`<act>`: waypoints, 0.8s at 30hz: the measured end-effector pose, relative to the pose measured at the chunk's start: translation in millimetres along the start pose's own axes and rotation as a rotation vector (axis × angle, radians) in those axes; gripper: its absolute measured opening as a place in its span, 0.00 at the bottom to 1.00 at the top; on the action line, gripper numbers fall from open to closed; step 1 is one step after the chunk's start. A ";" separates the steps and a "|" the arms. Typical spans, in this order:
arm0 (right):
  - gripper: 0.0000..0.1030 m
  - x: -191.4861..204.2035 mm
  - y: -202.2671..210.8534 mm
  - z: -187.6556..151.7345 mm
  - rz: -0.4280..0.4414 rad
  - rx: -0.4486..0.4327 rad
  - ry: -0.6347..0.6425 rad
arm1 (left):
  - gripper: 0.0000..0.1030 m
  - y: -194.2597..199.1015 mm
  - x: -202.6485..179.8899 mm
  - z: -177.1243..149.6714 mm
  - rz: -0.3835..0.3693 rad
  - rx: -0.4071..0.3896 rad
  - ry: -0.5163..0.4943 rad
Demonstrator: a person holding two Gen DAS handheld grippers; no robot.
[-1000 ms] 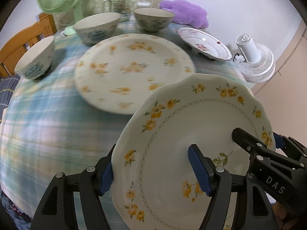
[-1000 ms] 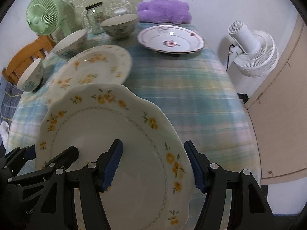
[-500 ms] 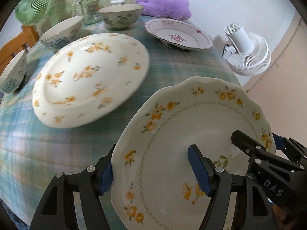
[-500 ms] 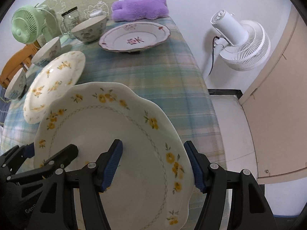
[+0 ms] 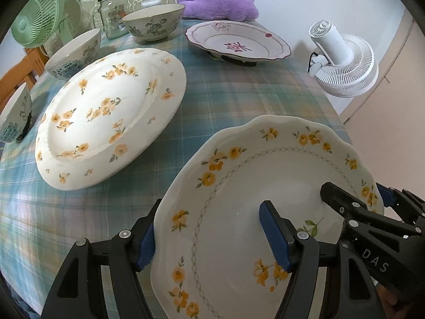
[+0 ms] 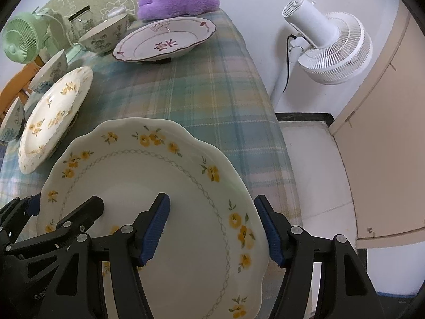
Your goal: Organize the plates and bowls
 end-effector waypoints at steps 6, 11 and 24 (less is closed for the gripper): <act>0.67 1.4 4.0 3.8 -0.022 -0.004 0.022 | 0.72 1.2 1.4 1.8 -0.007 0.011 0.008; 0.67 -0.6 16.5 7.9 -0.023 -0.021 0.025 | 0.76 11.8 -0.4 5.2 -0.014 0.005 -0.002; 0.69 21.1 52.6 14.9 -0.022 -0.059 0.010 | 0.87 50.2 30.1 14.4 0.000 -0.053 -0.006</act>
Point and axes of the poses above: each gripper's, at about its wrist camera, not at the fingertips, and y roughly against the way its jaws point, x to its left, z to its top, the point moved 2 cm from there along -y, roughly the way its jaws point, and after that the axes turned 2 degrees about -z, right-handed, at the moved point
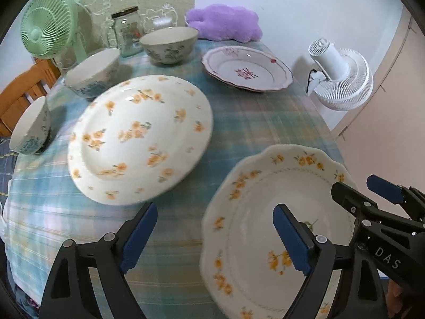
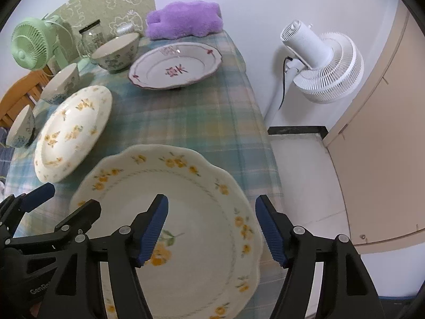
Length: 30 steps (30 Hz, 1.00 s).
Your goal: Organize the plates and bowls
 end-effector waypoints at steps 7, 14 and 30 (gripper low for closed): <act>0.70 31.0 4.9 5.0 0.009 -0.003 -0.025 | 0.87 9.8 33.1 6.6 0.001 -0.007 0.005; 0.70 68.9 8.4 12.6 0.003 -0.017 -0.038 | 0.87 15.1 72.5 15.5 -0.001 -0.015 0.021; 0.70 142.6 -24.0 77.1 -0.014 -0.049 -0.033 | 0.86 -16.4 148.1 70.4 0.046 -0.016 0.043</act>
Point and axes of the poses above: each gripper's, at about its wrist camera, not at the fingertips, and y roughly against the way its jaws point, x to its left, z to its top, the point moved 2 cm from there along -y, roughly the way its jaws point, and after that the axes turned 2 degrees about -z, right-handed, at the moved point
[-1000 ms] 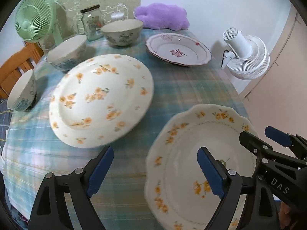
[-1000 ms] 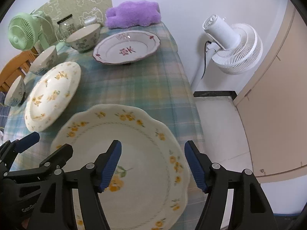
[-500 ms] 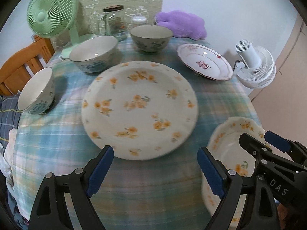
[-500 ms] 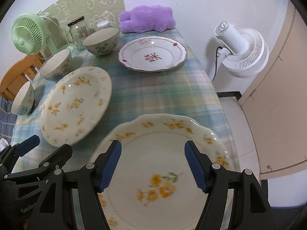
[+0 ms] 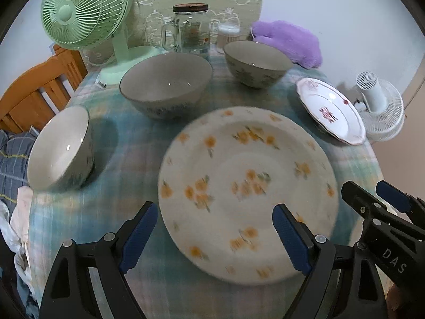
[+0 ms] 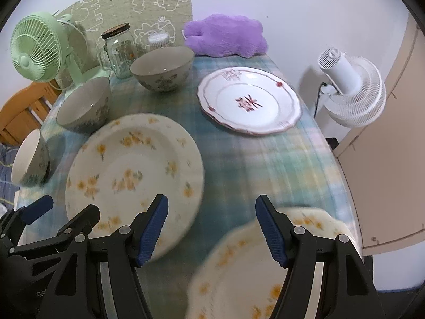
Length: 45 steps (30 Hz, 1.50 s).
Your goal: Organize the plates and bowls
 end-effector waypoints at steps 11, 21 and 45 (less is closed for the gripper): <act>0.70 25.3 -54.6 35.1 0.053 0.039 0.013 | 0.79 -47.1 12.9 27.1 0.011 0.038 -0.013; 0.69 36.9 -79.4 34.4 0.054 0.072 0.030 | 0.77 -59.5 11.0 22.5 0.014 0.056 -0.030; 0.68 66.2 -38.0 -30.0 0.073 0.130 0.100 | 0.73 -21.0 36.6 -44.3 0.037 0.113 -0.061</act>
Point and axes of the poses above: each gripper's, at about its wrist camera, not at the fingertips, and y roughly against the way its jaws point, x to its left, z to its top, the point moved 2 cm from there along -y, roughly the way its jaws point, and after that the axes turned 2 degrees about -z, right-handed, at the moved point
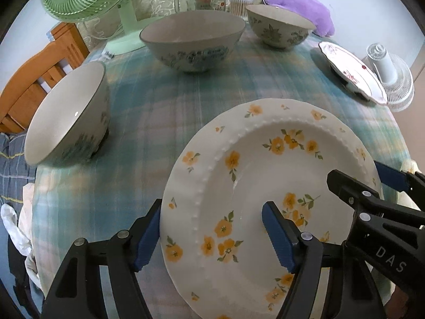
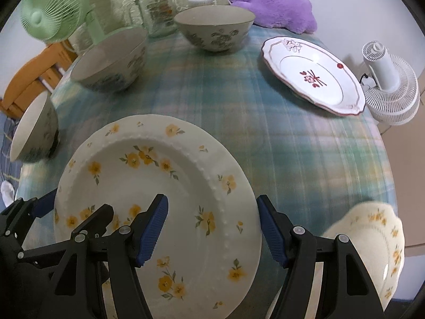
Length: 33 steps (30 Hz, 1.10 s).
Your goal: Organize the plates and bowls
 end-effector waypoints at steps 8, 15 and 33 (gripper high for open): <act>0.65 6.1 -7.7 -7.4 -0.046 -0.007 0.034 | 0.75 1.4 -2.3 -9.4 0.012 -0.037 -0.038; 0.65 7.5 -8.4 -5.3 -0.064 -0.005 0.014 | 0.73 1.9 2.7 -7.2 -0.008 -0.020 -0.006; 0.65 30.8 30.7 -29.0 -0.077 0.001 -0.046 | 0.70 36.7 29.8 -31.7 -0.079 0.018 0.035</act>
Point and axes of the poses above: each gripper's, at about its wrist camera, not at the fingertips, and y roughly against the way its jaws point, x to its left, z to its top, the point moved 2 cm from there along -y, roughly the way its jaws point, and after that the axes turned 2 degrees about -z, right-handed, at the moved point
